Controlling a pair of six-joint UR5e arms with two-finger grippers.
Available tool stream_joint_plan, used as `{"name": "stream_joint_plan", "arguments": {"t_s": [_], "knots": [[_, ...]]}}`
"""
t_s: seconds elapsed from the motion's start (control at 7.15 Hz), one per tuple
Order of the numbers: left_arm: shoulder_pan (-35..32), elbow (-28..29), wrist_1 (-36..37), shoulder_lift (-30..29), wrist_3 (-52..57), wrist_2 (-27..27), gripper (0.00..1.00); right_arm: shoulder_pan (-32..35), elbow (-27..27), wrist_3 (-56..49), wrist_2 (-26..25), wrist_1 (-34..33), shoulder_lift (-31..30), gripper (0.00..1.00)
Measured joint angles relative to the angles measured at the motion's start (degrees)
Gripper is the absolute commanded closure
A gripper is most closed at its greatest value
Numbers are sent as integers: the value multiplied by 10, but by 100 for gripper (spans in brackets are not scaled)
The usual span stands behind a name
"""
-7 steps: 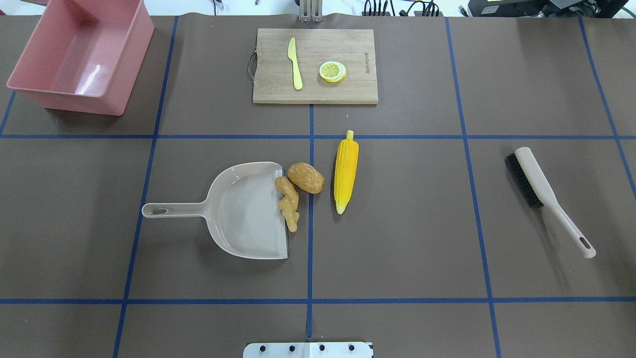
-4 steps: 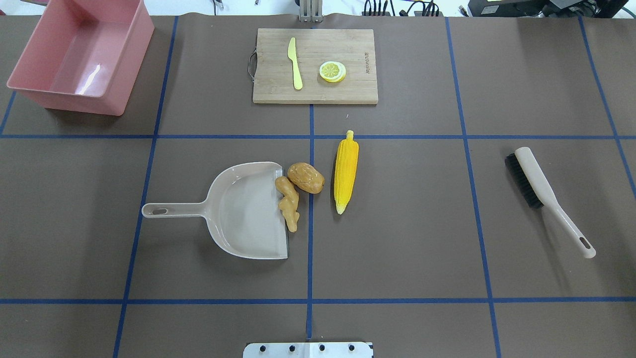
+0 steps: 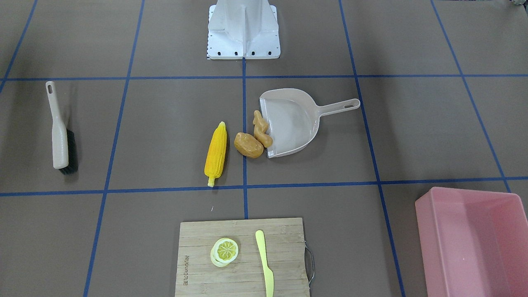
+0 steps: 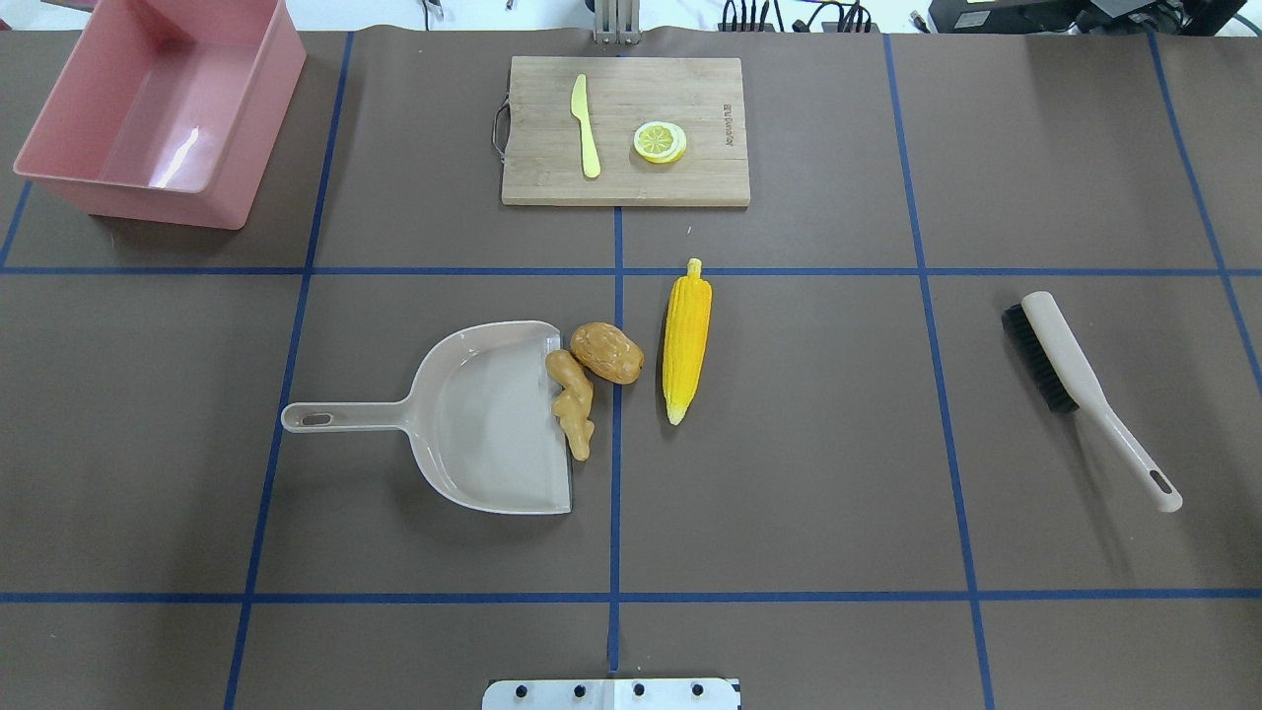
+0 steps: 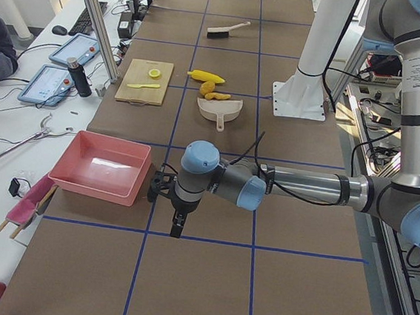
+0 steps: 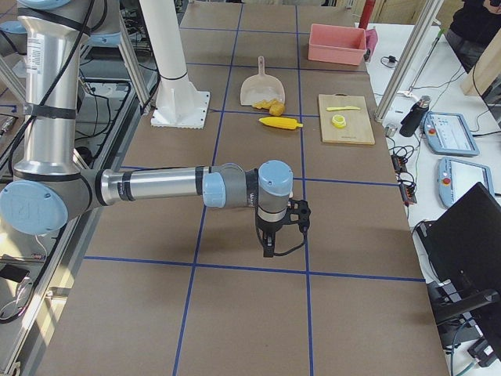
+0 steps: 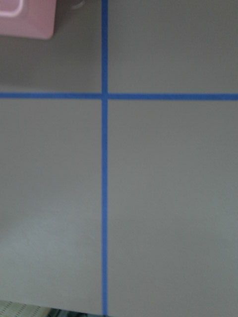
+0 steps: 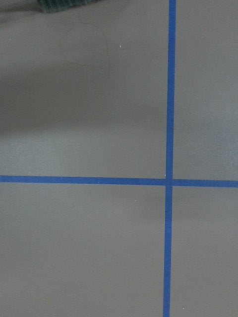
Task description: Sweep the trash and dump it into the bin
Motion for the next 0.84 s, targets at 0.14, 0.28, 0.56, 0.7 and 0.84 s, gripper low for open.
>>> {"name": "stream_joint_plan", "arguments": {"t_s": [0.14,0.28,0.56,0.7,0.84], "knots": [[37,-18,-18,0,0,-21,2,5,2,2,1,0,-3,0],[75,-41,-30,-1,1,-33,2,7,2,2,3,0,-11,0],[135,-101,-45,4,3,-33,2,8,-2,-8,12,6,-22,0],[164,-121,-53,8,21,-32,2,8,4,-7,13,7,-20,0],[201,-137,-64,9,61,-28,1,6,21,-7,15,7,-20,0]]}}
